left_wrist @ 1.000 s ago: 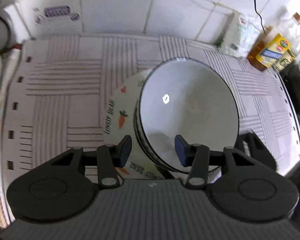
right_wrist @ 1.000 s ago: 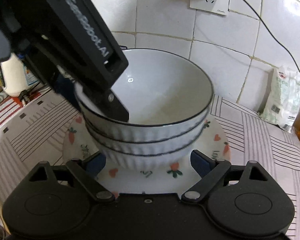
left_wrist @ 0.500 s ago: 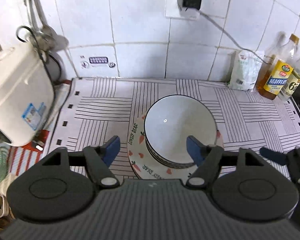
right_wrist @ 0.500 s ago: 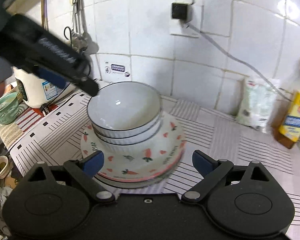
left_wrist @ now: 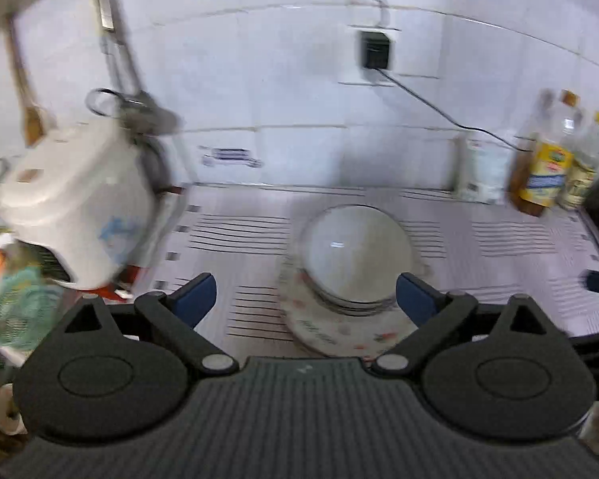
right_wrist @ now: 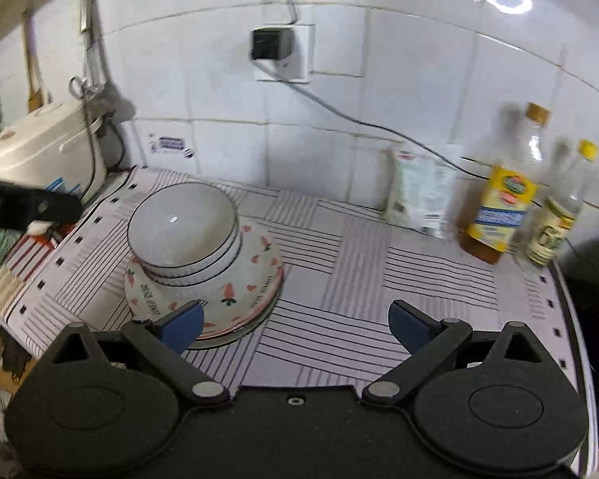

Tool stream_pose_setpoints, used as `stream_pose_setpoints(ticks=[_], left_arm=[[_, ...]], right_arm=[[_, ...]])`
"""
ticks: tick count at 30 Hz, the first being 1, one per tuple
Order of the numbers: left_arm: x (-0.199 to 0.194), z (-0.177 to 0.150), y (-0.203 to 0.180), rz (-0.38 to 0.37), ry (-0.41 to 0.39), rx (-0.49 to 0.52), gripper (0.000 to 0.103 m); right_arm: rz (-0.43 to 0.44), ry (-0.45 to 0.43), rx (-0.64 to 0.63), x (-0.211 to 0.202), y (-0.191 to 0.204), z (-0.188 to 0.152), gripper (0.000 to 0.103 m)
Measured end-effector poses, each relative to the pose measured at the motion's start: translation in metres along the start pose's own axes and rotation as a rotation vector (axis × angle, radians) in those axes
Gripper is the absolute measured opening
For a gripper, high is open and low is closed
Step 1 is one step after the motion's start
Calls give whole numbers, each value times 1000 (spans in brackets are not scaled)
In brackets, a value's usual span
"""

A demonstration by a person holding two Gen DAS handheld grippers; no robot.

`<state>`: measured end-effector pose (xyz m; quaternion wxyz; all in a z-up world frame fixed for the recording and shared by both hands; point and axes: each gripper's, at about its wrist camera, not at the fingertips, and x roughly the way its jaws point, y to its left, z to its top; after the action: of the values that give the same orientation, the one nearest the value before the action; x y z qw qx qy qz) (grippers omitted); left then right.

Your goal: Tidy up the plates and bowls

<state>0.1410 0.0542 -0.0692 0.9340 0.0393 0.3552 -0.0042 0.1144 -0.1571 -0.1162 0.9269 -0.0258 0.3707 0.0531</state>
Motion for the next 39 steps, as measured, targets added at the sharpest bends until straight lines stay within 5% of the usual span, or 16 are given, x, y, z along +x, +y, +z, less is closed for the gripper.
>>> stream_pose_setpoints(ticks=[2, 9, 20, 39], left_arm=[[-5, -1, 6, 60, -4, -13, 98], [-25, -3, 22, 85, 49, 11, 98], [-57, -27, 14, -4, 154, -11, 98], [-94, -50, -2, -26, 101, 41, 98]], right_arm=[[-10, 30, 33, -9, -2, -1, 100], [-65, 70, 153, -42, -8, -10, 100], [-170, 37, 147, -105, -4, -19, 100], [-207, -37, 116, -127, 11, -42, 100]])
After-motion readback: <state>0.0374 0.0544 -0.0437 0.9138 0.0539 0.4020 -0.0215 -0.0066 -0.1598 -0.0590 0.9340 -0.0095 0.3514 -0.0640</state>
